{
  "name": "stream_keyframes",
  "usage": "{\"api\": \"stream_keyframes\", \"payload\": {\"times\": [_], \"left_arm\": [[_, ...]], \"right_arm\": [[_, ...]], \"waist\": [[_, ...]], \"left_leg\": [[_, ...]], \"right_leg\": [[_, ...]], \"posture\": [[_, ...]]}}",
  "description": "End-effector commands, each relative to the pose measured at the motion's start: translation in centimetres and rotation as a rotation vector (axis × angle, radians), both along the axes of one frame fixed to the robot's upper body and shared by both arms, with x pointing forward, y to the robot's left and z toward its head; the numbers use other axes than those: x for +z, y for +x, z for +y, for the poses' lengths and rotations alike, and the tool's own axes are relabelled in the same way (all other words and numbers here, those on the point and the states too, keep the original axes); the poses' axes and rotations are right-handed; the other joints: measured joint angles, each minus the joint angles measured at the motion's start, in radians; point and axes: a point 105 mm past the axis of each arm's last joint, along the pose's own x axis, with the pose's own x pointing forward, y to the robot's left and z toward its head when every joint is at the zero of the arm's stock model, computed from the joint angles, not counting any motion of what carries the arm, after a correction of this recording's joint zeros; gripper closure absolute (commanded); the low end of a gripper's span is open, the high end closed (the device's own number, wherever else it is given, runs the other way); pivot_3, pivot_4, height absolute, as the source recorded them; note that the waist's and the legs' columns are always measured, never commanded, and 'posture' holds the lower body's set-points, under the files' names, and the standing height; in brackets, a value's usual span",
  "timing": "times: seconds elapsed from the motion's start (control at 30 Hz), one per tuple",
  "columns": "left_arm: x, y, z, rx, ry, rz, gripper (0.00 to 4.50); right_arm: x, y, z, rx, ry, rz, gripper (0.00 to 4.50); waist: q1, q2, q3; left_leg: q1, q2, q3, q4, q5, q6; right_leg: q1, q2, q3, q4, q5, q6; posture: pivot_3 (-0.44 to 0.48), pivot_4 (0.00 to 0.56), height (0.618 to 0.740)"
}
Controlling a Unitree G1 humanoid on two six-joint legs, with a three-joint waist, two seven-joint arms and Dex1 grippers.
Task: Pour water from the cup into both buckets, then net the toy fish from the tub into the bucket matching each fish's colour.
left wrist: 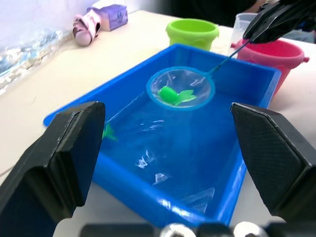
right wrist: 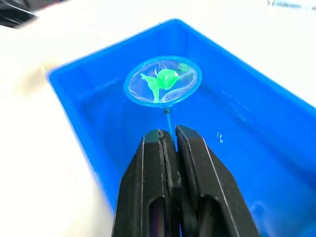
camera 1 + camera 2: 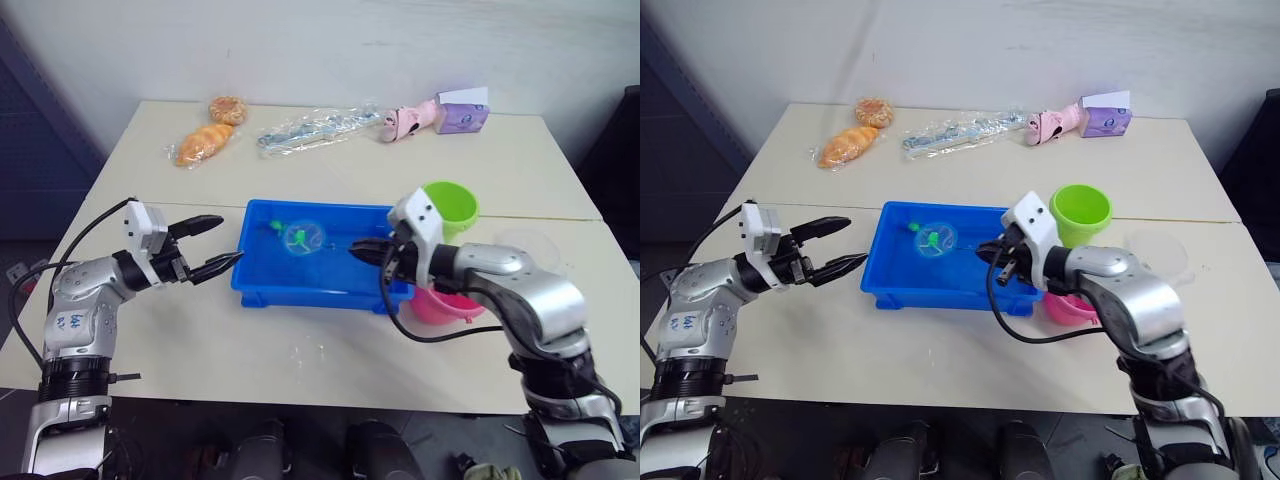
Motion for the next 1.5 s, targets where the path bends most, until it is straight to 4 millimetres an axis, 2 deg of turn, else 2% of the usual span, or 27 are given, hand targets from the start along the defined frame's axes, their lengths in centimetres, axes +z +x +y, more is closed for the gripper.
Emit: {"api": "stream_keyframes", "payload": {"times": [0.03, 0.23, 0.5, 0.63, 0.73, 0.8, 0.9, 1.0, 1.17, 1.37, 1.5], "left_arm": [[1.3, 0.2, -1.1, -0.041, -0.032, -0.03, 0.14], [1.8, 0.9, -3.5, -0.11, -0.077, -0.019, 0.14], [3.0, 1.3, -6.6, -0.208, -0.106, -0.036, 0.14], [3.0, 1.4, -7.4, -0.224, -0.12, -0.033, 0.14], [2.6, 1.3, -8.2, -0.241, -0.13, -0.006, 0.14], [2.6, 1.1, -8.8, -0.255, -0.138, 0.0, 0.14], [2.8, 1.0, -9.4, -0.261, -0.144, -0.001, 0.14], [2.7, 1.0, -9.7, -0.262, -0.143, -0.003, 0.14], [2.9, 1.1, -9.9, -0.26, -0.14, -0.021, 0.14], [2.4, 1.4, -9.6, -0.246, -0.149, -0.019, 0.14], [2.2, 1.7, -9.7, -0.25, -0.145, -0.024, 0.14]], "right_arm": [[2.5, -1.3, -2.1, -0.053, 0.0, -0.063, 4.5], [4.0, -2.0, -6.2, -0.207, 0.007, -0.083, 4.5], [5.4, -0.7, -15.0, -0.513, -0.078, -0.164, 4.5], [5.4, 0.4, -17.7, -0.588, -0.144, -0.223, 4.5], [4.7, 1.3, -18.6, -0.601, -0.197, -0.261, 4.5], [4.1, 2.0, -19.1, -0.598, -0.297, -0.308, 4.5], [4.1, 2.8, -19.2, -0.604, -0.349, -0.377, 4.5], [3.6, 3.4, -19.1, -0.565, -0.502, -0.471, 4.5], [2.9, 3.9, -18.8, -0.41, -0.859, -0.656, 4.5], [3.7, 4.3, -18.0, -0.257, -1.078, -0.838, 4.5], [3.2, 4.1, -17.9, -0.107, -1.21, -0.913, 4.5]], "waist": [[0.001, 0.0, 0.0], [0.003, 0.0, 0.0], [0.004, -0.001, 0.0], [-0.001, -0.001, 0.0], [0.001, -0.001, 0.0], [0.002, -0.001, 0.0], [0.003, -0.001, 0.0], [0.002, -0.001, 0.0], [0.003, -0.001, 0.0], [0.0, 0.0, 0.001], [0.002, 0.0, 0.001]], "left_leg": [[0.0, 0.0, 0.0, 0.0, 0.0, 0.0], [0.0, 0.0, 0.0, 0.0, 0.0, 0.0], [0.0, 0.0, 0.0, 0.0, 0.0, 0.0], [0.001, 0.0, 0.002, 0.0, 0.0, 0.0], [0.001, 0.001, 0.002, 0.0, 0.001, -0.001], [0.001, 0.002, 0.002, 0.0, 0.001, -0.001], [0.001, 0.002, 0.002, 0.001, 0.001, -0.002], [0.001, 0.002, 0.002, 0.001, 0.001, -0.002], [0.001, 0.002, 0.002, 0.001, 0.001, -0.002], [0.001, 0.002, 0.002, 0.001, 0.002, -0.003], [0.001, 0.003, 0.002, 0.001, 0.002, -0.004]], "right_leg": [[0.0, 0.0, 0.0, 0.0, 0.0, 0.0], [0.001, 0.0, 0.0, -0.001, 0.0, 0.0], [0.001, 0.0, 0.0, -0.002, 0.0, 0.0], [0.001, 0.001, 0.001, -0.002, 0.0, 0.0], [0.002, 0.003, 0.001, -0.002, 0.0, 0.0], [0.002, 0.004, 0.001, -0.002, 0.0, 0.0], [0.002, 0.003, 0.001, -0.002, 0.0, 0.0], [0.002, 0.004, 0.001, -0.002, 0.0, 0.0], [0.002, 0.004, 0.001, -0.002, 0.0, 0.0], [0.002, 0.004, 0.001, -0.002, 0.0, 0.0], [0.002, 0.005, 0.001, -0.002, 0.0, 0.0]], "posture": [[0.0, 0.15, 0.74], [0.0, 0.15, 0.74], [0.0, 0.15, 0.74], [0.0, 0.15, 0.74], [0.0, 0.15, 0.74], [0.0, 0.15, 0.74], [0.0, 0.15, 0.74], [0.0, 0.15, 0.74], [0.0, 0.15, 0.74], [0.0, 0.15, 0.74], [0.0, 0.15, 0.74]]}}
